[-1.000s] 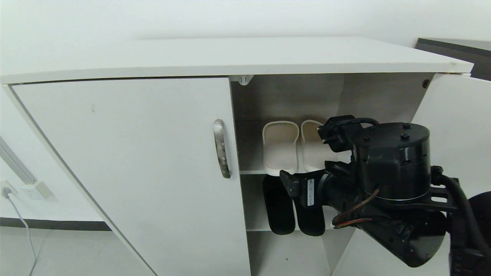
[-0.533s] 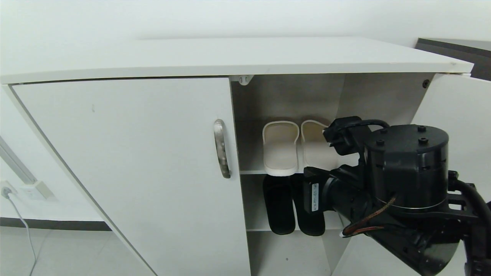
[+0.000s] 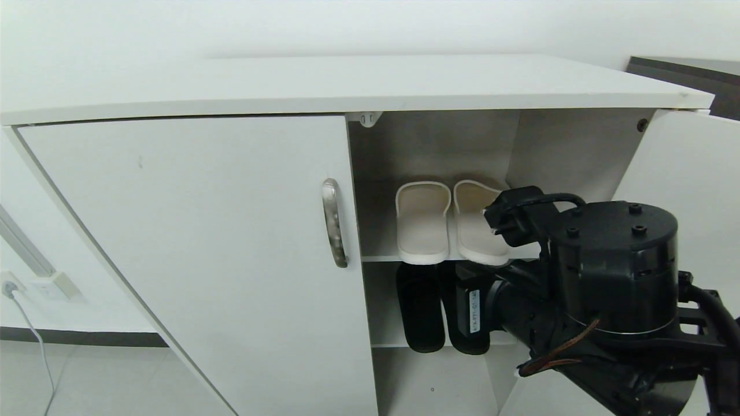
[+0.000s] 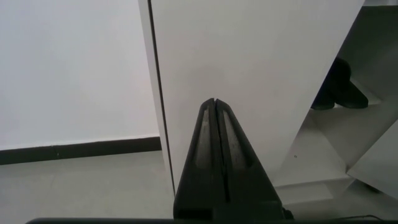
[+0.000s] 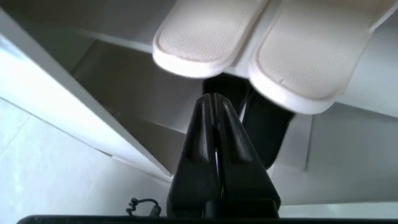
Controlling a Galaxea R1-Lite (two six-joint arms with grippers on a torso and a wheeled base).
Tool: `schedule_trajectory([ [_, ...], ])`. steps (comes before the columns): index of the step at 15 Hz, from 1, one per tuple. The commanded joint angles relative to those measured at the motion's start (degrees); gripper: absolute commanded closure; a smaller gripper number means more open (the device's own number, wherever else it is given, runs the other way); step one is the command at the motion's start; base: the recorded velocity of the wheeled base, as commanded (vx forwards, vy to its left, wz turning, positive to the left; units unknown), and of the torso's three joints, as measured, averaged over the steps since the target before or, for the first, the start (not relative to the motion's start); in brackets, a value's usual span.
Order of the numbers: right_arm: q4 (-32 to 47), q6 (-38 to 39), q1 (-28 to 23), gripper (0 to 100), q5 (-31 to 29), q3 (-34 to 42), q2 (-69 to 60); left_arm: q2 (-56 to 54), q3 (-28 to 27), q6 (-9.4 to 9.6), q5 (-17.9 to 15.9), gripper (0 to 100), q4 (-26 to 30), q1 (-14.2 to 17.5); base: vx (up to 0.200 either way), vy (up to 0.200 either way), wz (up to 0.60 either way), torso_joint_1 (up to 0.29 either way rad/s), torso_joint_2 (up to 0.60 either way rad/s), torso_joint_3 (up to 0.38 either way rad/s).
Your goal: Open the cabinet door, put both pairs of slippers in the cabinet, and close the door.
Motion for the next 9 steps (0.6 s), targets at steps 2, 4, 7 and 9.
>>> schedule_trajectory([
  [2,0.0,0.0,0.3,100,0.1,0.8,0.3,0.1,0.0,-0.04,0.0,100,0.0,0.0,-0.2,0.0,0.0,0.007,0.0,-0.005],
  [4,0.0,0.2,0.2,100,0.1,1.3,0.4,0.1,0.1,-0.04,0.0,100,0.0,0.1,-0.2,0.0,0.0,-0.002,0.0,0.007],
  [7,0.0,0.4,-0.1,100,0.1,1.8,1.5,0.1,0.0,-0.04,0.0,100,0.0,0.0,-0.2,0.0,0.0,0.002,0.0,-0.001],
  [9,0.0,0.5,-0.8,100,0.1,2.0,2.3,0.1,0.0,-0.04,0.0,100,0.0,0.1,-0.2,0.0,0.0,0.0,0.0,0.005],
])
